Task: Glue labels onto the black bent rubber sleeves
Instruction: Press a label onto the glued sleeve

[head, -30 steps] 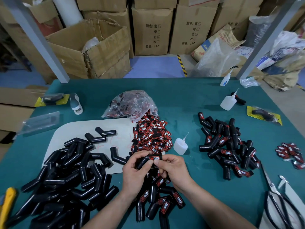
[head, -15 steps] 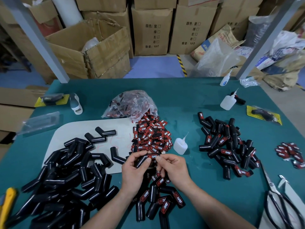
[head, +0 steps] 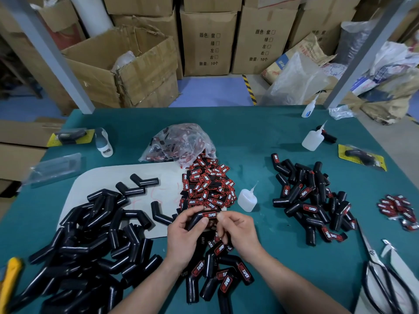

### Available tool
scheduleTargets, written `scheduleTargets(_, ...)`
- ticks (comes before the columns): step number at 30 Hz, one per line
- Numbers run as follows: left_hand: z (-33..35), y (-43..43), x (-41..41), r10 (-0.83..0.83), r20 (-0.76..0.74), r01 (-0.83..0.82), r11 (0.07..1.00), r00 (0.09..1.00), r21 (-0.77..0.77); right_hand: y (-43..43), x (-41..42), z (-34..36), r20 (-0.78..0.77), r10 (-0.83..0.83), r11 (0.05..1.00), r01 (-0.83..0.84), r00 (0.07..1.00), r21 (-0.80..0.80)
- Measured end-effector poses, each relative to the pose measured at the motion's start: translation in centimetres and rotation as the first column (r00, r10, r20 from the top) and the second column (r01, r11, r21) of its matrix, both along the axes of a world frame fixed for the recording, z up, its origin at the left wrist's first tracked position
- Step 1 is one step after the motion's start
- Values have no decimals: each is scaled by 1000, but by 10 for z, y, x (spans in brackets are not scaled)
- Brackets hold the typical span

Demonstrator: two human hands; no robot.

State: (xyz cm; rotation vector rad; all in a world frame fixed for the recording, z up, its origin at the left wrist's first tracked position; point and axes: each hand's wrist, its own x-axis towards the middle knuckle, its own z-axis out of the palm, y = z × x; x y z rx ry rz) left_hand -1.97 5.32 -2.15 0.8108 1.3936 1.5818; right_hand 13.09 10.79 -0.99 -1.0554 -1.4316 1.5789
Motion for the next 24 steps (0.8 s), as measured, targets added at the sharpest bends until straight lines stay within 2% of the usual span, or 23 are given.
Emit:
scheduleTargets(4,0,-2,3,-26,-31,26,1000,999,-1,0,1,-2,53,19,1000,-18,998,-14)
scheduleTargets(10,3,-6,3,-64,-10,64,996,998,54,3,3,-2,47,4,1000,-3,999,-10)
scheduleTargets(24,1,-4,7,-15,-40,15,1000,999,-5,0,3,-7,71,36,999,-37,997,9)
